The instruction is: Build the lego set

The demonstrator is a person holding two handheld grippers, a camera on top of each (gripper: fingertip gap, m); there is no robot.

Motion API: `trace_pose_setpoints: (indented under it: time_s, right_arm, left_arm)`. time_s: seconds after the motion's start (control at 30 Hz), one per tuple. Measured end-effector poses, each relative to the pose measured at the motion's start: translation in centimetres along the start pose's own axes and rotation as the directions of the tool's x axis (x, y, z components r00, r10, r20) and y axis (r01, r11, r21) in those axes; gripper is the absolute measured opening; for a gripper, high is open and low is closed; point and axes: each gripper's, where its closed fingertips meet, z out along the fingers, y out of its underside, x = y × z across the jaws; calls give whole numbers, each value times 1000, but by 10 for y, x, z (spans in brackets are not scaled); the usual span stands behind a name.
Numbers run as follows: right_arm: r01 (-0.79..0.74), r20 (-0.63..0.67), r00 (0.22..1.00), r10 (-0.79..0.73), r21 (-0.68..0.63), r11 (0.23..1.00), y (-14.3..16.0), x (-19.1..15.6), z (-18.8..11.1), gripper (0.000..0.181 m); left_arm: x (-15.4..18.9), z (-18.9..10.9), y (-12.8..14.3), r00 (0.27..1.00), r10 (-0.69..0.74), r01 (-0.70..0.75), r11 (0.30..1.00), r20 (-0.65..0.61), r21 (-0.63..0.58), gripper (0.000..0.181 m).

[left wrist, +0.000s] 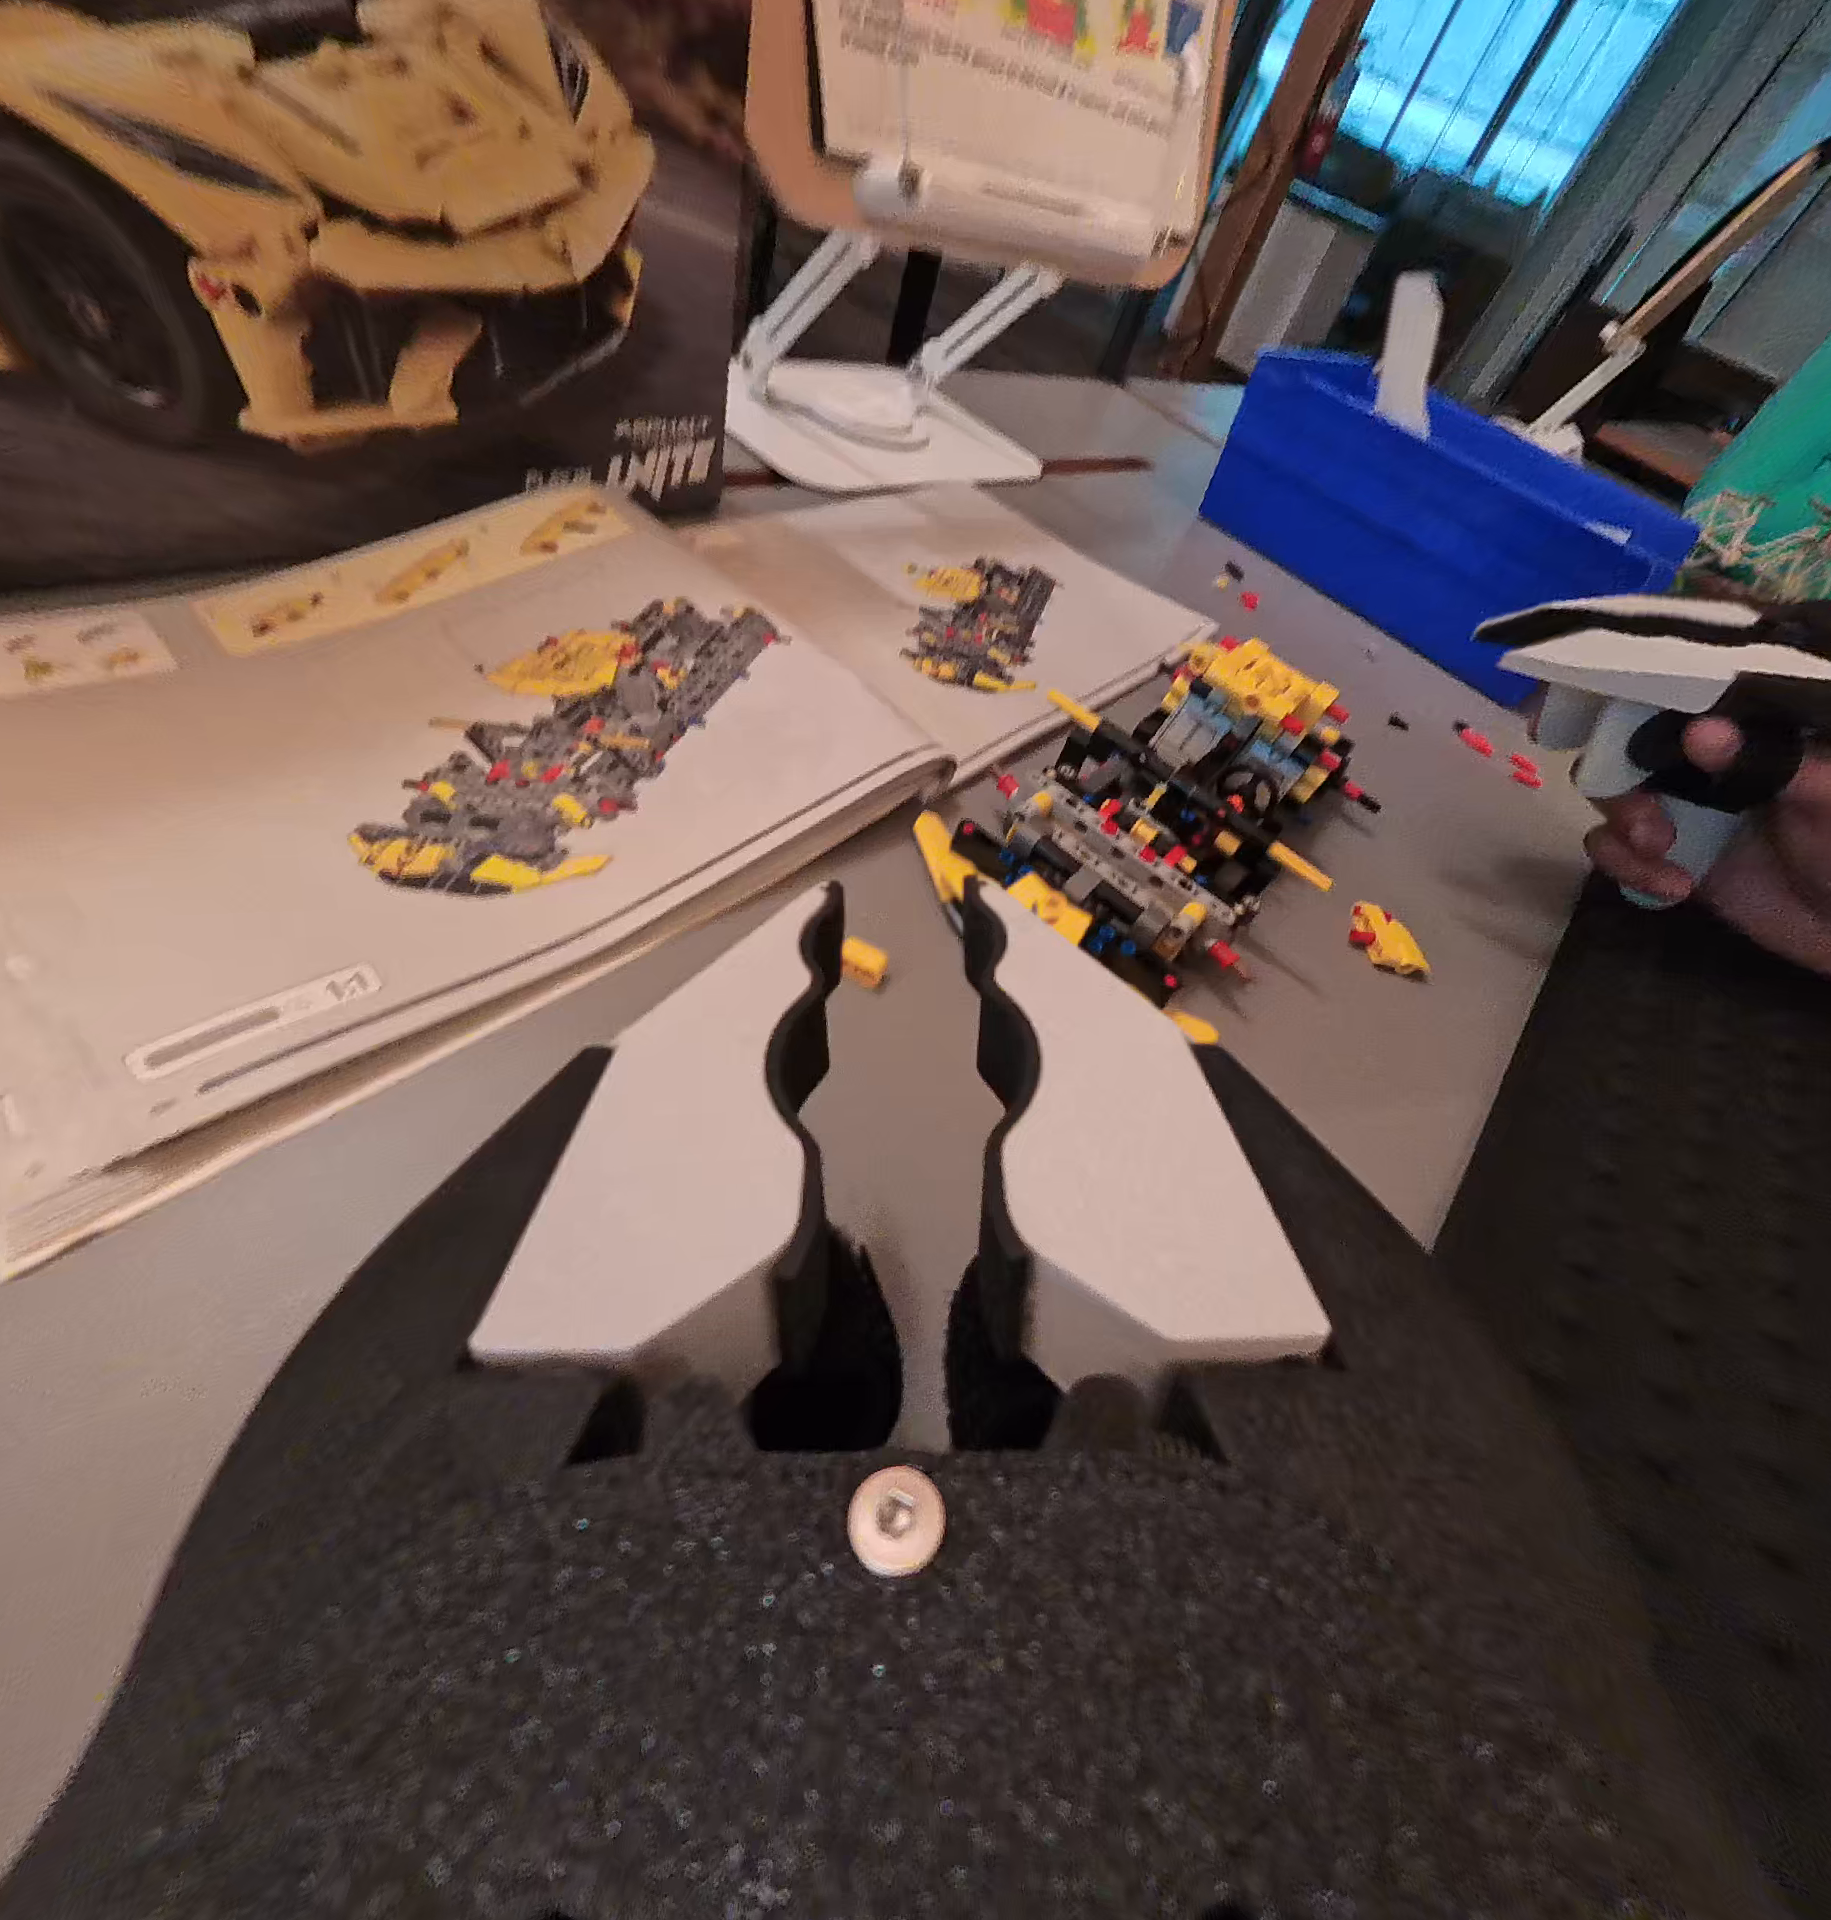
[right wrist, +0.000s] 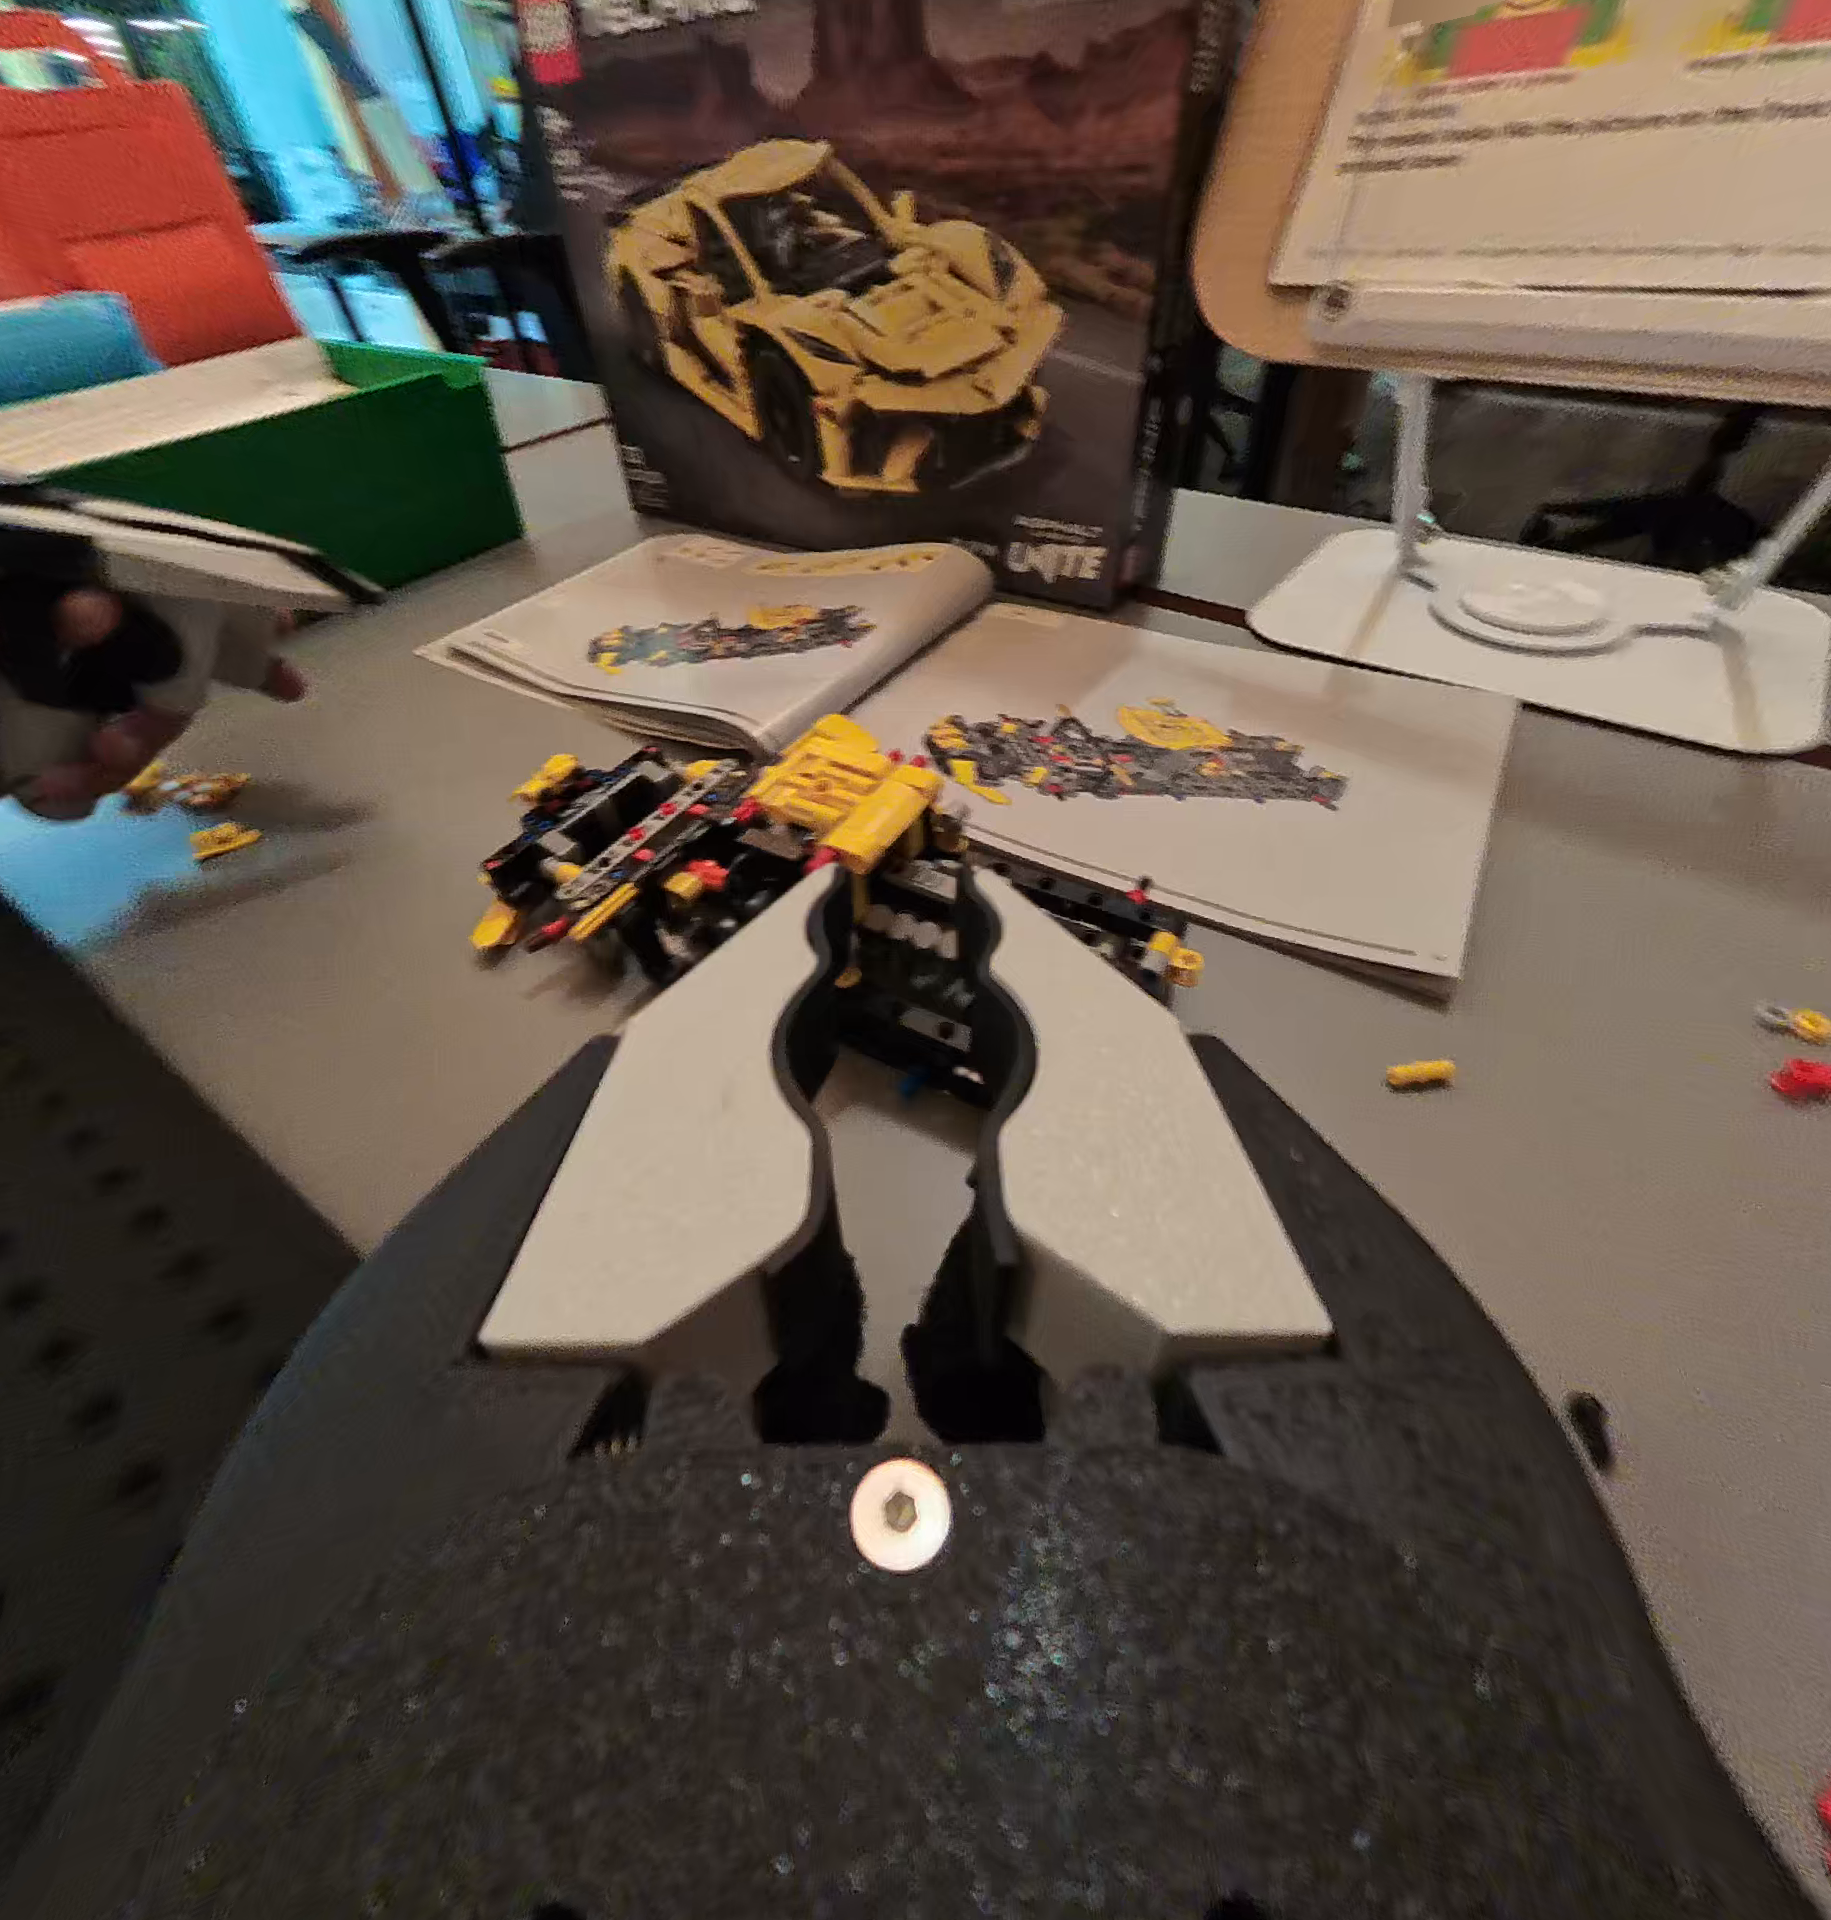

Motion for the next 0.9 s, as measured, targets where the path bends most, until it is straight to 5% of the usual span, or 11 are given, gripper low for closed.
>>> trace_pose_setpoints:
  time_s: [0.17, 0.43, 0.9]
  right_arm:
    - [100, -134, 986, -96, 20, 995, -12, 22, 5, 9]
    - [61, -29, 998, -63, -55, 997, 8, 9, 16, 8]
    - [-94, -12, 995, 94, 7, 996, 2, 23, 12, 8]
  left_arm:
    - [-5, 11, -13, 997, 46, -50, 996, 66, 70, 23]
    - [-30, -14, -5, 944, 224, -236, 972, 244, 19, 11]
    - [-30, -26, -8, 926, 247, -271, 961, 285, 47, 17]
